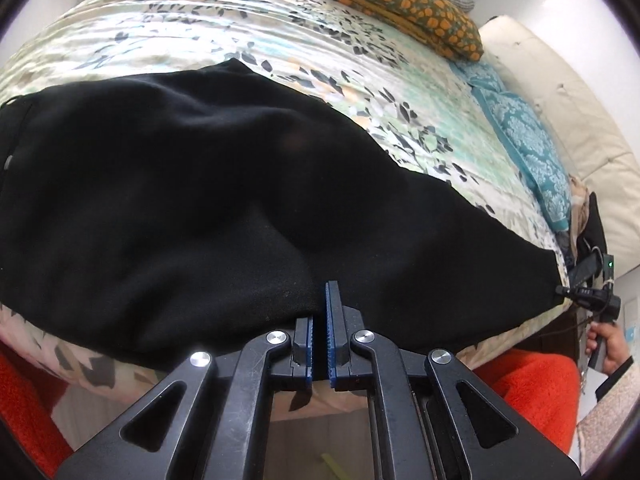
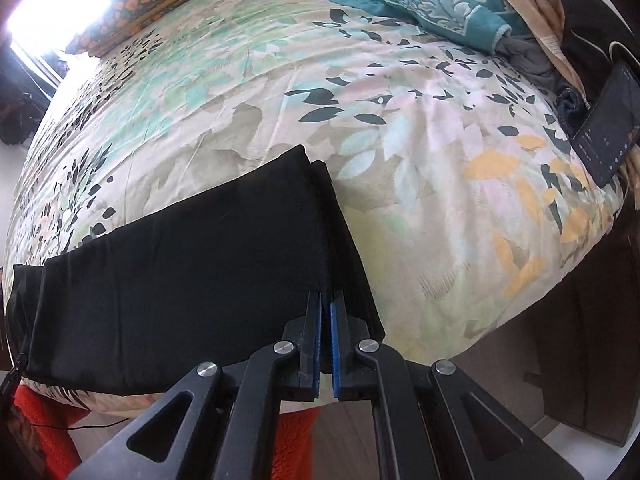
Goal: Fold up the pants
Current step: 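Fold the pants over onto themselves with both tools and open them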
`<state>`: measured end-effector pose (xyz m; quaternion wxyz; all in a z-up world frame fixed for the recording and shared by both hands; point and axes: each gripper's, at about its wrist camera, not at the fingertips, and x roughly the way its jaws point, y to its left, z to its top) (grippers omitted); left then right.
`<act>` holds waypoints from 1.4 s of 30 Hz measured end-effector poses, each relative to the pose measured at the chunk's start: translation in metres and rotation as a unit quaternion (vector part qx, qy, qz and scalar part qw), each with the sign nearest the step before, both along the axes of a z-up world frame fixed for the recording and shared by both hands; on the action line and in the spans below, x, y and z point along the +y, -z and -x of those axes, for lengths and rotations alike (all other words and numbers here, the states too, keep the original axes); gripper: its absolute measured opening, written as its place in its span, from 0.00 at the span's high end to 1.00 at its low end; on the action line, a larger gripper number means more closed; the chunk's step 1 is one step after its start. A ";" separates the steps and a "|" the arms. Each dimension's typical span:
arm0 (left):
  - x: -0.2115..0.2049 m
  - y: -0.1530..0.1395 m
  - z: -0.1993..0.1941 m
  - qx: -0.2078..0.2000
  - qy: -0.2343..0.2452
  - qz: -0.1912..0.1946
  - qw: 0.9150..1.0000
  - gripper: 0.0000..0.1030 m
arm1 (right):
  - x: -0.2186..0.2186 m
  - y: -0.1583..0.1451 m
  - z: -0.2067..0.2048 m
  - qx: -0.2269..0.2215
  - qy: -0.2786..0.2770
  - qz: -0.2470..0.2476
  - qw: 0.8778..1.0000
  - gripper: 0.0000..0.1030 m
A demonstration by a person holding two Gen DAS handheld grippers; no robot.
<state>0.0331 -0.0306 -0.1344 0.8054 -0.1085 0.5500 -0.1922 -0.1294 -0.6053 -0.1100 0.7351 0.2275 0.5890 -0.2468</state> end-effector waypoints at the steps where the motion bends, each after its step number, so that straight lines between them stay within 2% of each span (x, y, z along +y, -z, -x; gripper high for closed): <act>1: -0.004 0.000 0.000 0.003 0.001 -0.001 1.000 0.97 | 0.000 -0.002 0.001 0.001 -0.003 0.003 1.000 0.96; 6: -0.003 0.010 0.006 0.025 0.001 -0.001 1.000 0.97 | -0.001 0.006 -0.005 0.028 -0.008 0.006 1.000 0.96; 11: 0.006 0.004 0.009 0.026 0.003 0.007 1.000 0.97 | -0.004 0.007 -0.004 0.033 0.005 0.004 0.999 0.96; 14: 0.005 0.015 0.009 0.053 0.013 -0.009 0.998 0.91 | -0.004 0.011 -0.004 0.036 0.012 0.007 0.999 0.96; 15: 0.005 0.018 0.009 0.065 0.013 -0.018 0.998 0.79 | -0.004 0.012 -0.004 0.036 0.017 0.012 0.999 0.91; 16: 0.007 0.019 0.011 0.073 0.015 -0.027 0.997 0.69 | -0.004 0.012 -0.005 0.032 0.020 0.015 0.999 0.79; 17: 0.010 0.017 0.015 0.075 0.016 -0.031 0.997 0.53 | -0.004 0.012 -0.005 0.031 0.024 0.020 0.999 0.67; 18: 0.017 0.011 0.021 0.071 0.018 -0.027 0.997 0.43 | -0.004 0.010 -0.004 0.032 0.029 0.026 0.999 0.35; 19: 0.026 0.003 0.027 0.063 0.019 -0.025 0.998 0.40 | -0.003 0.007 -0.002 0.032 0.034 0.035 0.998 0.22; 21: 0.051 -0.014 0.036 0.038 0.007 -0.023 0.999 0.33 | 0.006 -0.009 0.001 0.031 0.032 0.081 0.996 0.22; 23: 0.090 -0.031 0.032 0.004 -0.041 -0.023 0.999 0.32 | 0.026 -0.028 -0.001 0.028 0.016 0.130 0.991 0.22; 25: 0.143 -0.041 0.015 -0.022 -0.128 -0.024 0.991 0.28 | 0.057 -0.047 -0.008 -0.006 -0.010 0.137 0.990 0.22; 28: 0.227 -0.048 -0.013 -0.035 -0.256 -0.015 0.966 0.28 | 0.122 -0.061 -0.025 -0.068 -0.053 0.101 0.991 0.20; 29: 0.251 -0.050 -0.019 -0.041 -0.284 -0.015 0.958 0.28 | 0.146 -0.062 -0.032 -0.094 -0.067 0.082 0.990 0.19; 31: 0.289 -0.049 -0.033 -0.032 -0.309 -0.020 0.950 0.28 | 0.194 -0.057 -0.046 -0.142 -0.092 0.038 0.985 0.18; 32: 0.303 -0.046 -0.039 -0.020 -0.309 -0.018 0.951 0.28 | 0.217 -0.050 -0.054 -0.162 -0.102 0.019 0.981 0.18; 34: 0.318 -0.035 -0.051 0.018 -0.282 -0.010 0.959 0.28 | 0.256 -0.033 -0.069 -0.191 -0.120 -0.015 0.974 0.18; 36: 0.320 -0.025 -0.061 0.041 -0.248 -0.029 0.967 0.28 | 0.286 -0.007 -0.081 -0.200 -0.128 -0.037 0.971 0.18; 39: 0.311 -0.013 -0.065 0.050 -0.207 -0.083 0.974 0.28 | 0.315 0.026 -0.098 -0.153 -0.154 -0.040 0.975 0.18; 41: 0.307 -0.001 -0.066 0.062 -0.175 -0.107 0.977 0.28 | 0.325 0.026 -0.103 -0.149 -0.177 -0.028 0.972 0.18; 42: 0.301 0.005 -0.067 0.069 -0.156 -0.119 0.978 0.32 | 0.326 0.024 -0.103 -0.155 -0.183 -0.028 0.970 0.18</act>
